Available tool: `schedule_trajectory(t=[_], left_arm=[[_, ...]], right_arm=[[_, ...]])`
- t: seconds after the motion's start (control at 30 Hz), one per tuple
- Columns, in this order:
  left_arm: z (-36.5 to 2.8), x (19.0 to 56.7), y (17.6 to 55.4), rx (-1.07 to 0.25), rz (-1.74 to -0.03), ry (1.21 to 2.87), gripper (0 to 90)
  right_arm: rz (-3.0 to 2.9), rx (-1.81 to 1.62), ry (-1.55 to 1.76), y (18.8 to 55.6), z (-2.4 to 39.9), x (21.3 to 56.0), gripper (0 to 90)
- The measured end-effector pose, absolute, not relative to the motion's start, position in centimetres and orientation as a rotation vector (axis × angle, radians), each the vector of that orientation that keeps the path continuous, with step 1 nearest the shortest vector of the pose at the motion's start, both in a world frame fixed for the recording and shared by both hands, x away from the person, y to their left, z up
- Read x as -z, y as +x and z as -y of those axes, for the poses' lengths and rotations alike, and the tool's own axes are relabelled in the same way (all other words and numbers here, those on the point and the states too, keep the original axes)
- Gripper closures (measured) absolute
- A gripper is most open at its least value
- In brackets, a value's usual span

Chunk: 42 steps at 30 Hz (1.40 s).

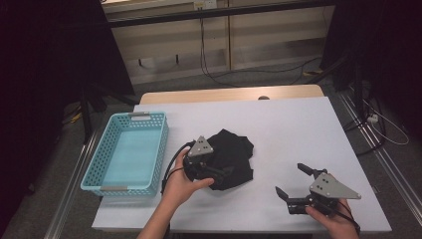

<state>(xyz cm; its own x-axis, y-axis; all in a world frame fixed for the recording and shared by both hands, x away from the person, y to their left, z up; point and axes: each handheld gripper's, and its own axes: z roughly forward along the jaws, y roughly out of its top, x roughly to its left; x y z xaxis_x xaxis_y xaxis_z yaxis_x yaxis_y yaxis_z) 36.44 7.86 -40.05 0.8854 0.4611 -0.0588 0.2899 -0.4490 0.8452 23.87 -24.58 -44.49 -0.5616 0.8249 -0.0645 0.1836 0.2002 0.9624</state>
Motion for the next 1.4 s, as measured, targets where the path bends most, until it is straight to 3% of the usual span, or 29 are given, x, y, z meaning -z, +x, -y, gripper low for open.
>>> schedule_trajectory(t=[0.37,0.67,1.0,1.17,1.4], left_arm=[[-6.5,41.0,35.5,-0.198,-0.477,2.109,17.4],[-4.9,44.2,35.0,-0.163,-0.424,2.257,39.8],[-5.0,44.7,35.1,-0.155,-0.449,2.293,78.5],[-5.2,43.7,35.1,-0.119,-0.476,2.258,86.4],[-7.7,40.3,35.8,-0.164,-0.518,2.119,86.8]], right_arm=[[-1.878,-1.384,0.941,23.9,24.8,44.4,1.9],[-1.880,-1.385,0.943,23.9,25.0,44.4,1.9],[-1.886,-1.386,0.937,24.0,24.9,44.5,1.9],[-1.890,-1.383,0.937,24.0,24.9,44.5,1.9],[-1.892,-1.388,0.935,24.0,24.8,44.5,1.9]])
